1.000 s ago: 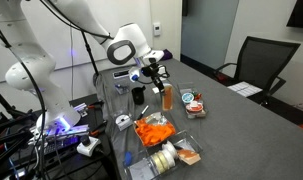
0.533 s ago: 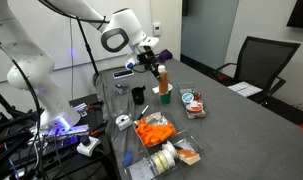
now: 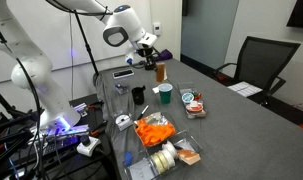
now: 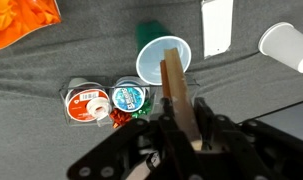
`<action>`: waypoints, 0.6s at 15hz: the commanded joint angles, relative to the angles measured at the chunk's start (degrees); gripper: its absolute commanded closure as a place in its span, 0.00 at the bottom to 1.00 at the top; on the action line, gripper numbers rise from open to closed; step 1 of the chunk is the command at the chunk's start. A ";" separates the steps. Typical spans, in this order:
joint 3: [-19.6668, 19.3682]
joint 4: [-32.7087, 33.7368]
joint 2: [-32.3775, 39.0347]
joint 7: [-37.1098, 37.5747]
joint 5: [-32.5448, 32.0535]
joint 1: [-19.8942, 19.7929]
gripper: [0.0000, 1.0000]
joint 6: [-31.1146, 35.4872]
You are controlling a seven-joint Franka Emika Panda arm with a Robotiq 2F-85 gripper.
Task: Put the orange wooden rectangular block in the green cup
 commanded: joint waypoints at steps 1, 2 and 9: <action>-0.21 2.44 2.59 -1.29 4.88 1.42 0.93 -0.31; -0.18 2.81 3.43 -1.21 5.52 1.61 0.93 0.21; -0.09 6.45 10.04 0.63 5.21 1.35 0.93 0.95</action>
